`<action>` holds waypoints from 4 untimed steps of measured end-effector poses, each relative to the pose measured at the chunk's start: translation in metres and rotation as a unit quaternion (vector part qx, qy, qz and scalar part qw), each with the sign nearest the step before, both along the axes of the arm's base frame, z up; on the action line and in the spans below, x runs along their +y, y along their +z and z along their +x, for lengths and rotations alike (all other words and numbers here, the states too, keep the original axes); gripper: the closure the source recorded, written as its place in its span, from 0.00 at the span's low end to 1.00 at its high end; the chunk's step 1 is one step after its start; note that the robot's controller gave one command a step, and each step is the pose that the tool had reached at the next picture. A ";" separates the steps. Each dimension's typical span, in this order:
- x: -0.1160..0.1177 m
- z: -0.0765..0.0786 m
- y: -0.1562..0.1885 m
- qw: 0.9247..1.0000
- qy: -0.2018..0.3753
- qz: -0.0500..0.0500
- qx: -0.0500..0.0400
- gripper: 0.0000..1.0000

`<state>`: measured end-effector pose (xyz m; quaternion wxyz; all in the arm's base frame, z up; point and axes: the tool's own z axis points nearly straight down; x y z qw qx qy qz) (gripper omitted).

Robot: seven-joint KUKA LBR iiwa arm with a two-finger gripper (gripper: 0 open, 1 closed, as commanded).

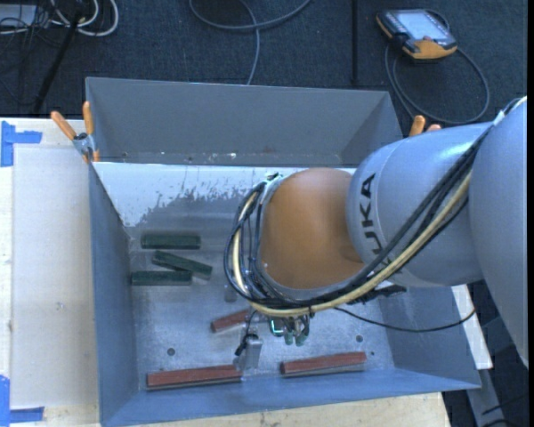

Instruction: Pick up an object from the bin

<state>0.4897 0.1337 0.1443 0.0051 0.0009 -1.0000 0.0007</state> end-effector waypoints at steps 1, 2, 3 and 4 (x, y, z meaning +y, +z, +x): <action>-0.001 0.002 0.003 1.000 -0.002 0.001 -0.004 0.00; -0.026 0.042 -0.070 1.000 -0.004 0.001 -0.006 0.00; -0.052 0.044 -0.074 0.999 -0.042 0.000 -0.005 0.00; -0.046 0.043 -0.074 0.999 -0.033 0.000 -0.004 0.00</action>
Offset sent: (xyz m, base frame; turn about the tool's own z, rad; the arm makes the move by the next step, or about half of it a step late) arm 0.0422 -0.0276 -0.0743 0.0089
